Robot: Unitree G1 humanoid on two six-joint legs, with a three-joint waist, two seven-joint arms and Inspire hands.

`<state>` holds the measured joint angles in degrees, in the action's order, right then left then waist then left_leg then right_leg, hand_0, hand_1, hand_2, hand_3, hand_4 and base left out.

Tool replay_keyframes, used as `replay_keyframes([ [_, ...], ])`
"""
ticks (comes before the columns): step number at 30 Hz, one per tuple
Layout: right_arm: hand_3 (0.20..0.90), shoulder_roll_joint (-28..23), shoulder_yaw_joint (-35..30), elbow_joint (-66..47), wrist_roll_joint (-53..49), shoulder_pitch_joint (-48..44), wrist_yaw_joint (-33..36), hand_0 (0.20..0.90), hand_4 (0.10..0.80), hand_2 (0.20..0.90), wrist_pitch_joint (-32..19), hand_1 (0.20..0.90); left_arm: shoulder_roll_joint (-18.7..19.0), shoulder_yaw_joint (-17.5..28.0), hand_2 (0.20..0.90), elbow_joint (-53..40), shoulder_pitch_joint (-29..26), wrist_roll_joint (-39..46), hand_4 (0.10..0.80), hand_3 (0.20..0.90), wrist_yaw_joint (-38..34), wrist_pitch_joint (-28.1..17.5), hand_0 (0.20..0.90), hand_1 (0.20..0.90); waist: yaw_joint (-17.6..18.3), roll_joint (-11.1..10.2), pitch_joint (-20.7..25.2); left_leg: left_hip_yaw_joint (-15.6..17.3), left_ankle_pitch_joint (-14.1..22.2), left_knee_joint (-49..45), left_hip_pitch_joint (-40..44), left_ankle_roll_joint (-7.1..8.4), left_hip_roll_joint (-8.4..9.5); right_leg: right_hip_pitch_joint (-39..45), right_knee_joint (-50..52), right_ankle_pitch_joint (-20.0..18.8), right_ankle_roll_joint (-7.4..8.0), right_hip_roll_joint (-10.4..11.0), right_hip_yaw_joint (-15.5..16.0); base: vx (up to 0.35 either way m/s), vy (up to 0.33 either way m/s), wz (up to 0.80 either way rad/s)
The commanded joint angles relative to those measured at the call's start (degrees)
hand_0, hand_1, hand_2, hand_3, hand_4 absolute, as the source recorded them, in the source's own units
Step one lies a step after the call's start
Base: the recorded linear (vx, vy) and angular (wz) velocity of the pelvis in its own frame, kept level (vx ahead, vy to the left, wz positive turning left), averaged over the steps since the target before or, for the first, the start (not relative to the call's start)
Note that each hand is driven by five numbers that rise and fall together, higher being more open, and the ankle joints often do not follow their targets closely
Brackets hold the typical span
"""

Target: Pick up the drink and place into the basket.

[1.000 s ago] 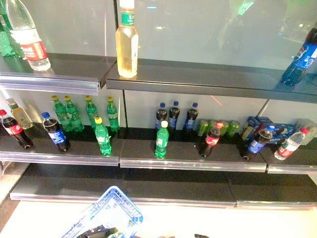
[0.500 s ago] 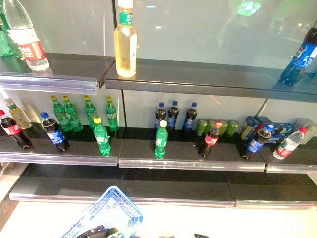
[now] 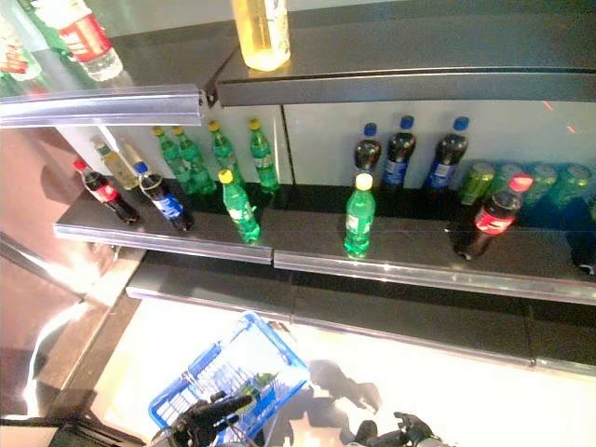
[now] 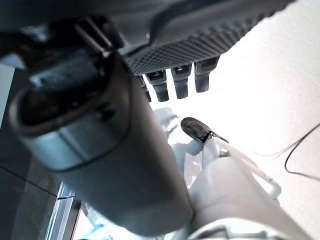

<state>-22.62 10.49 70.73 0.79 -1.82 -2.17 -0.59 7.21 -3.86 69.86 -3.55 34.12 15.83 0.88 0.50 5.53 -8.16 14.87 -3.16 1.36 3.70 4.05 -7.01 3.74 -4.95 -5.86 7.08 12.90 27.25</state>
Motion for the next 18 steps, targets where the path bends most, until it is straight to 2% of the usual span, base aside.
replay_keyframes([
  [1, 0.9, 1.58, -0.28, 2.98, -1.57, -0.61, 0.68, 0.9, 0.8, 0.9, -0.37, 0.9, 6.16, -0.12, 0.3, 0.25, -0.37, -2.99, 0.1, 0.2, 4.17, -2.43, 0.3, 0.3, -2.28, -4.44, 1.63, -1.76, 1.47, -0.49, 1.85, 2.61, -0.53, -1.43, 4.55, 3.67, -0.89, -1.58, -3.42, 0.003, 0.287, 0.96],
  [2, 0.9, 1.45, -0.69, 3.08, -1.43, -0.65, 0.56, 0.9, 0.8, 0.9, -0.4, 0.9, 6.11, -0.45, 0.3, 0.38, -0.34, -2.73, 0.1, 0.2, 4.23, -2.7, 0.3, 0.3, -2.09, -4.36, 1.76, -1.36, 2.38, 0.2, 2.47, 2.42, -0.1, -1.53, 4.91, 3.52, -0.51, -1.25, -3.37, 0.068, 0.357, 0.76],
  [3, 0.9, 1.37, -1.13, 3.38, -1.0, -0.46, 0.39, 0.9, 0.8, 0.9, -0.74, 0.9, 6.23, -0.65, 0.3, 0.21, -0.38, -2.31, 0.1, 0.2, 4.07, -2.51, 0.3, 0.3, -1.51, -3.92, 1.95, -0.46, 3.52, 1.43, 4.06, 2.62, -0.22, -0.99, 5.13, 4.09, 0.49, -1.29, -4.29, 0.011, 0.352, 0.52],
  [4, 0.9, 1.35, -1.39, 3.43, -0.94, -0.45, 0.33, 0.9, 0.8, 0.9, -0.84, 0.9, 6.37, -0.66, 0.3, 0.01, -0.56, -2.24, 0.1, 0.2, 4.06, -2.3, 0.3, 0.3, -1.28, -4.04, 1.89, 0.47, 2.82, 1.57, 3.63, 2.16, -0.02, -1.47, 5.14, 3.18, 0.27, -0.79, -3.82, 0.017, 0.406, 0.21],
  [7, 0.9, 1.91, -1.71, 3.64, -0.45, -0.19, -0.02, 0.9, 0.8, 0.9, -1.41, 0.9, 7.46, -0.59, 0.3, 0.3, -1.61, -1.36, 0.1, 0.2, 3.54, -1.84, 0.3, 0.3, -0.68, -4.44, 1.65, 1.65, 4.46, 1.54, 4.32, 1.3, 1.17, -1.81, 4.98, 1.24, 2.78, 1.05, -5.02, 0.005, 0.348, -0.01],
  [10, 0.9, 2.79, -1.33, 2.81, -0.38, -0.13, -0.61, 0.9, 0.8, 0.9, -1.56, 0.9, 9.13, 1.2, 0.3, 1.02, -1.64, -0.39, 0.1, 0.2, 2.45, -1.82, 0.3, 0.3, -0.88, -5.29, 1.23, 2.58, 6.13, 0.73, 4.85, 0.65, 2.38, -2.33, 4.23, -0.66, 4.58, 2.11, -4.92, 0.016, 0.262, -0.05],
  [14, 0.9, 2.72, -0.86, 2.1, -0.56, -0.81, 0.15, 0.9, 0.8, 0.9, -0.36, 0.9, 10.56, 2.36, 0.3, 1.93, -1.91, 0.14, 0.1, 0.2, 3.58, -2.18, 0.3, 0.3, -1.55, -6.99, 0.14, 2.6, 9.03, -4.6, 2.32, -0.7, 4.13, -4.2, 3.22, -2.93, 5.09, 3.33, -6.1, -0.017, 0.213, -0.18],
  [18, 0.9, 2.29, -1.7, 2.4, -1.58, -0.87, 0.8, 0.9, 0.8, 0.9, 1.07, 0.9, 10.13, 2.34, 0.3, 2.19, -2.17, -1.29, 0.1, 0.2, 5.13, -2.19, 0.3, 0.3, -2.0, -7.87, -0.9, 2.17, 10.0, -6.25, 0.95, -1.53, 5.13, -5.11, 3.79, -4.48, 5.46, 4.4, -8.03, 0.03, 0.224, 0.01],
])
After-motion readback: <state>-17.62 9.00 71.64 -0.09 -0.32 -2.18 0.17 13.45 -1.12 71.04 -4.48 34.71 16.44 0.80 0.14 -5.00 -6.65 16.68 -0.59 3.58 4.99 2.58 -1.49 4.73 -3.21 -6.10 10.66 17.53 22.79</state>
